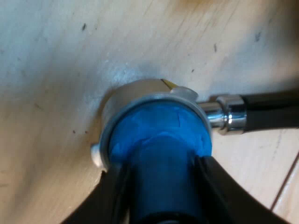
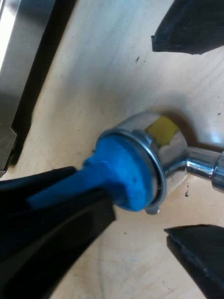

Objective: Grind coffee beans and then tamp

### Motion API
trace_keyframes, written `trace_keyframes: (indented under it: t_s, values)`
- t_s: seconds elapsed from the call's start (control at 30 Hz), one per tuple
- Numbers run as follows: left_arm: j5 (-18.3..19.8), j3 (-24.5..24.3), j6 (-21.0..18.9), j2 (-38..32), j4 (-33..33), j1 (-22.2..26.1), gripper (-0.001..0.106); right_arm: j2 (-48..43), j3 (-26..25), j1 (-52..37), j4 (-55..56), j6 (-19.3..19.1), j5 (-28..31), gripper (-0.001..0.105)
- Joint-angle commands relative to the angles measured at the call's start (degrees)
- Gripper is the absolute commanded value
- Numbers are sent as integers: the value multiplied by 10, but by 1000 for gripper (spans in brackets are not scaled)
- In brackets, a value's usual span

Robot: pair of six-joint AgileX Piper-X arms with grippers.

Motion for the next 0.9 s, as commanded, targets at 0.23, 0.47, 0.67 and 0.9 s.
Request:
trace_keyframes:
  t_s: [0.23,0.47,0.67,0.9]
  values:
    - [-9,-36,-6,-37,27,-2,0,-3,1,-1,-5,1,-3,76]
    - [-45,-46,-6,-77,53,-2,0,-3,1,-1,-5,1,-3,76]
    - [-108,-46,-6,-165,101,0,0,-3,1,-1,-25,-5,-3,76]
    - [-135,-46,-28,-216,115,3,0,-3,-13,-1,-59,-52,-34,76]
